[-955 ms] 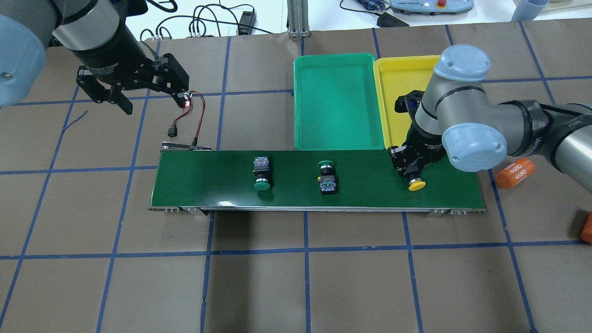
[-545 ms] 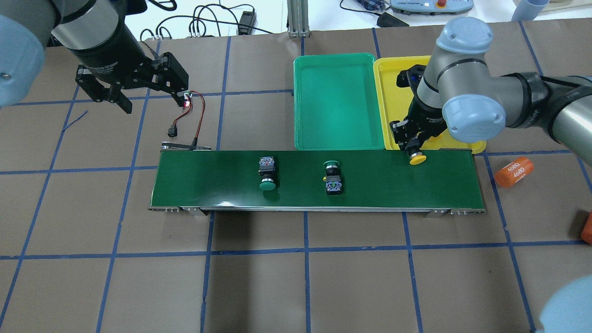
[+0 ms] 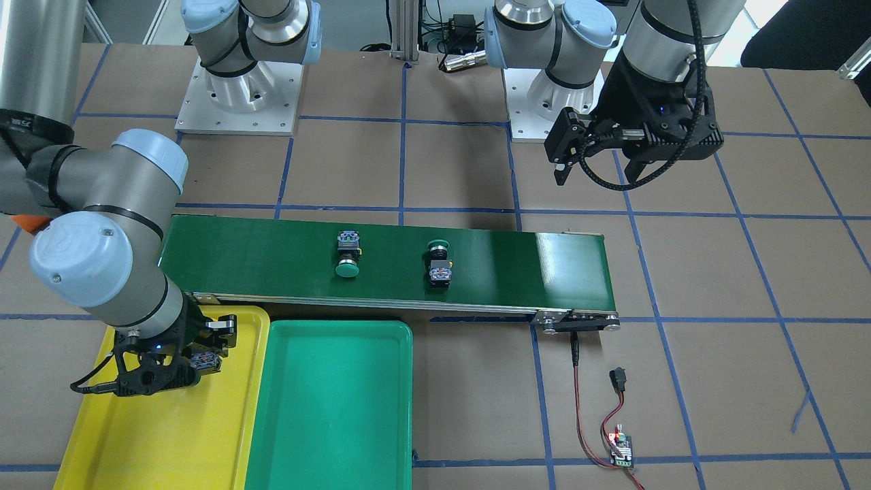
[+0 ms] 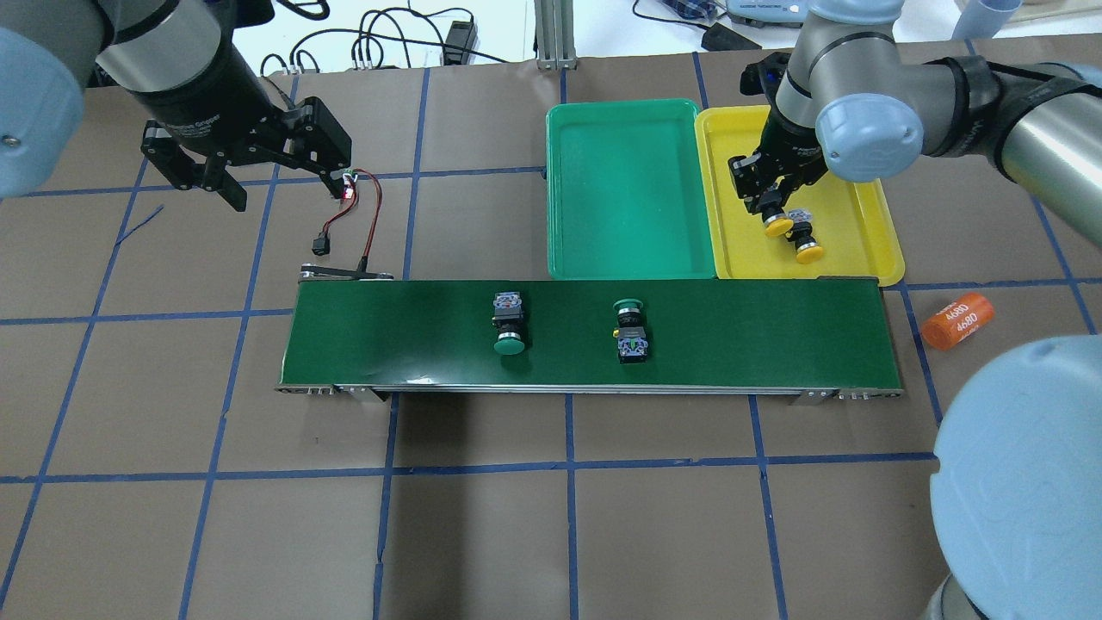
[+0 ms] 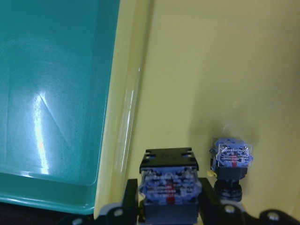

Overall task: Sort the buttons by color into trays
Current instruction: 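Lower the yellow-capped button into the yellow tray and open the right gripper, then move the right gripper onto a green-capped button on the belt and grasp it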

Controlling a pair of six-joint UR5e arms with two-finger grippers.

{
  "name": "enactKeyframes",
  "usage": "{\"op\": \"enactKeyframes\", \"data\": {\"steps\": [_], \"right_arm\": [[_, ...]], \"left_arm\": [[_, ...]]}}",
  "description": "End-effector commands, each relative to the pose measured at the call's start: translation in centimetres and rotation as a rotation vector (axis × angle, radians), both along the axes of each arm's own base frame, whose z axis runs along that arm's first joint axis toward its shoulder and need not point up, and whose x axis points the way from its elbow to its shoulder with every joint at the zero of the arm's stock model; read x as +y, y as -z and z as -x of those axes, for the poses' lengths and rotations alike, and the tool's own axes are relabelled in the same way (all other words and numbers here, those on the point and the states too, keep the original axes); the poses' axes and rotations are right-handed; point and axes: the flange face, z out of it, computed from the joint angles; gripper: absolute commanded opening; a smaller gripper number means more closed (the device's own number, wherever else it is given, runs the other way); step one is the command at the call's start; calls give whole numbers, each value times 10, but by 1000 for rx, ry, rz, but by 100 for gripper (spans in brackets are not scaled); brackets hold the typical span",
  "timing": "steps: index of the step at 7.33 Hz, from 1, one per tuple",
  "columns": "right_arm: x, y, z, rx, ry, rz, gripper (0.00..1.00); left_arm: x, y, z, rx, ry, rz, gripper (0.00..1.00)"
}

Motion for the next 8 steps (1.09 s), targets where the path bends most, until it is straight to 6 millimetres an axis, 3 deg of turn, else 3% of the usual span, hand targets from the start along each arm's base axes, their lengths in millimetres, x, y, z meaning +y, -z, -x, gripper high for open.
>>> {"op": "enactKeyframes", "data": {"steps": [1,2,3,4,5,7,8], "right_arm": [[6,0,-2,-1,4,-34,100],[13,1,-5,-4,2,-61,100],[24,-12,-7,-10,1,-83,100],[43,-27,-12,-17,-5,-116,100],[64,-29,-23,-21,-16,-131,100],[109,-11,-60,-11,-4,-161,100],[119,-8,-67,-8,5,-153,100]], "left_arm": [[-2,-3,0,2,0,5,100],[0,-1,0,2,-1,2,100],[0,0,0,0,-2,1,100],[0,-1,0,0,-2,4,100],[-2,-4,0,2,-1,8,100],[-2,-4,0,2,-1,8,100],[-1,-3,0,2,-1,7,100]]}}
